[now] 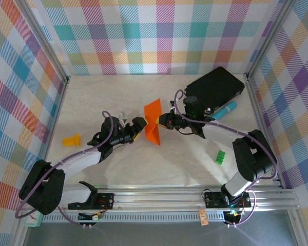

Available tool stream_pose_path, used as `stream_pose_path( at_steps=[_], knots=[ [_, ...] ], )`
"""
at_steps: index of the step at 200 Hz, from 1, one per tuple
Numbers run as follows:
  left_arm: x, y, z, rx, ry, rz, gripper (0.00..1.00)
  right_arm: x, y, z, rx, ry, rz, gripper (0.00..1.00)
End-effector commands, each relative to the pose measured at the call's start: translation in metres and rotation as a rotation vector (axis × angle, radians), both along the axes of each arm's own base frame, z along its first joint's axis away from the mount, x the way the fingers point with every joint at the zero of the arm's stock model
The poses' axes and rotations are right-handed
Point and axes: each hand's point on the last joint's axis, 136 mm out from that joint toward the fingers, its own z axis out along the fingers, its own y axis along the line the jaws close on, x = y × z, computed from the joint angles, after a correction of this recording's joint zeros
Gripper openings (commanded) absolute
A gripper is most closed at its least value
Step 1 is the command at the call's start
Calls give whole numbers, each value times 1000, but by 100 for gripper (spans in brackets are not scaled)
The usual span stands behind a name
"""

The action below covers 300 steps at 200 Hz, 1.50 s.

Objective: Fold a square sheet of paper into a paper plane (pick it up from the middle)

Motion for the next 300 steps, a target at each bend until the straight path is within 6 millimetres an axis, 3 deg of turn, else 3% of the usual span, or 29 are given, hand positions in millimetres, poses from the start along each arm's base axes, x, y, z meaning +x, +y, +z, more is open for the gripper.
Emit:
stream_pose_path(
  at_steps=[1, 33, 66, 133, 269, 287, 300],
  knots=[
    [-2, -17, 14, -91, -54, -64, 93, -8, 12, 27, 85, -29, 75, 7],
    [1, -25, 23, -167, -92, -89, 91, -13, 13, 26, 88, -12, 98, 8],
    [3, -23, 28, -169, -119, -85, 66, -14, 10, 17, 61, 17, 90, 9],
    [5, 3, 22, -147, -119, -17, 47, -9, 6, 2, 3, 39, 55, 10],
    [8, 7, 15, -138, -110, -28, 18, -8, 7, -6, -4, 66, 50, 12],
    [9, 8, 13, -134, -106, -25, 12, -9, 5, -9, -14, 72, 45, 16],
    [10, 9, 11, -130, -99, -20, 8, -9, 1, -15, -40, 82, 18, 25]
  ],
)
